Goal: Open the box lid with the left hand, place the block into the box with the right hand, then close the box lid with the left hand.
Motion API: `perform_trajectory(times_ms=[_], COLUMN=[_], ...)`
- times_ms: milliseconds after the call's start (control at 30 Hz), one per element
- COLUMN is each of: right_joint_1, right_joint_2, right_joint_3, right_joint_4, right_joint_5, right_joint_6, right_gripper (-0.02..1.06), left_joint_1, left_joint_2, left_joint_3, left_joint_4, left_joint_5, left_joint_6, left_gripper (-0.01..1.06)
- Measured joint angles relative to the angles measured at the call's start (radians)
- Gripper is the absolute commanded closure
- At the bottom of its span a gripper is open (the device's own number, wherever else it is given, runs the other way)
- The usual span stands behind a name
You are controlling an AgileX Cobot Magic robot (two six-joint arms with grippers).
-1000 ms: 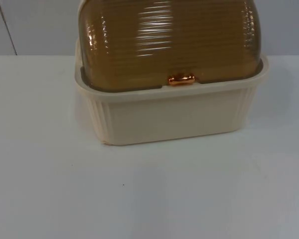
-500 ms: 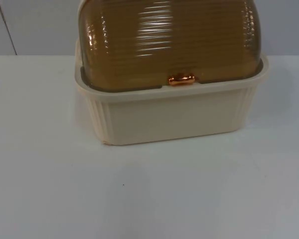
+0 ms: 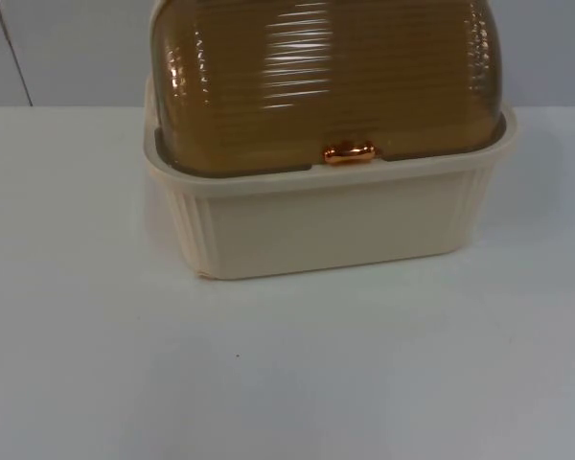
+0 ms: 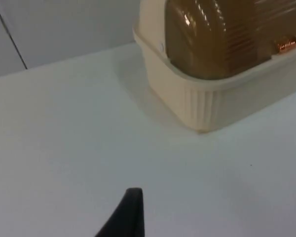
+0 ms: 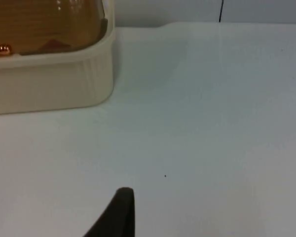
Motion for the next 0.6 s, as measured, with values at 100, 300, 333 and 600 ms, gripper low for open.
perform_trajectory(times_ms=[100, 300, 333, 600], right_joint_1=[0.0, 0.0, 0.0, 0.0], right_joint_2=[0.0, 0.0, 0.0, 0.0], right_joint_3=[0.019, 0.027, 0.027, 0.027], right_joint_4=[0.0, 0.0, 0.0, 0.0], right_joint_5=[-0.002, -0.01, -0.01, -0.012], right_joint_6=[0.0, 0.0, 0.0, 0.0], right_gripper=[0.0, 0.0, 0.0, 0.0], left_joint_1=[0.0, 0.0, 0.0, 0.0], left_joint_2=[-0.027, -0.073, -0.085, -0.154], left_joint_3=[0.014, 0.033, 0.039, 0.055], left_joint_4=[0.0, 0.04, 0.042, 0.056], left_joint_5=[0.014, 0.016, 0.016, 0.039], left_joint_6=[-0.004, -0.041, -0.052, -0.072], left_gripper=[0.01, 0.01, 0.01, 0.01])
